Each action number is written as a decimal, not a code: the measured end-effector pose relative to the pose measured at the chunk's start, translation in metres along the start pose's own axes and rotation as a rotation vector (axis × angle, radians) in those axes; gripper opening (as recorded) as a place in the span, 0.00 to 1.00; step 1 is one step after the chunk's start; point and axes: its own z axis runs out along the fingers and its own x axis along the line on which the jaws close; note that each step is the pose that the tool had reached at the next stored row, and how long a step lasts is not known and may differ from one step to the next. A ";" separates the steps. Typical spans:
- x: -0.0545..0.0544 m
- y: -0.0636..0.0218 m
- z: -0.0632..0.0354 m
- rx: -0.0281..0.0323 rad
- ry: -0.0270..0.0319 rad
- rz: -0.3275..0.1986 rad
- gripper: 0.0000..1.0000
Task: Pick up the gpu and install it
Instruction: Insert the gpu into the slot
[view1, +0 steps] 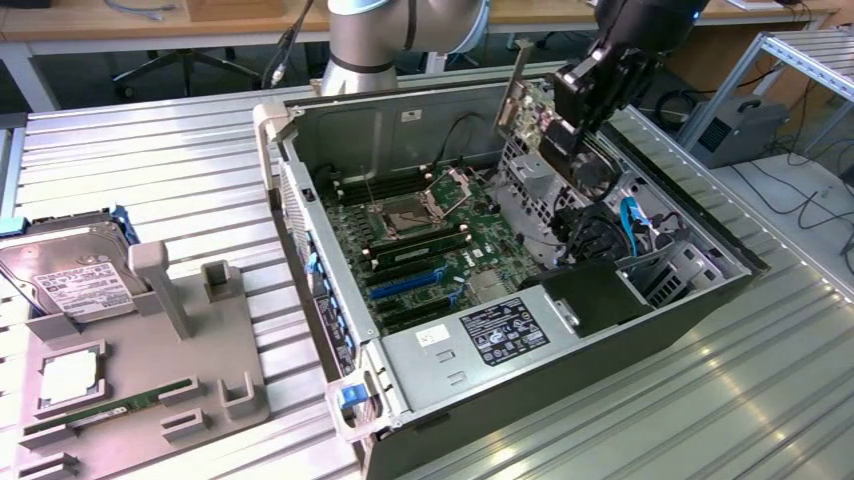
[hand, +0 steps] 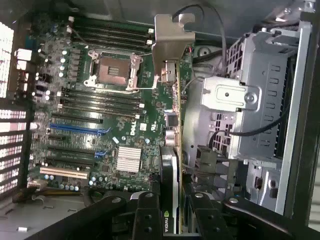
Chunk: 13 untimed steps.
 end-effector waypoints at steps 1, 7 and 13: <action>0.000 0.0000 0.0001 -0.0009 0.0016 -0.029 0.27; 0.000 0.0000 0.0004 -0.0045 0.0075 -0.142 0.27; 0.000 0.0000 0.0006 -0.0079 0.0133 -0.251 0.27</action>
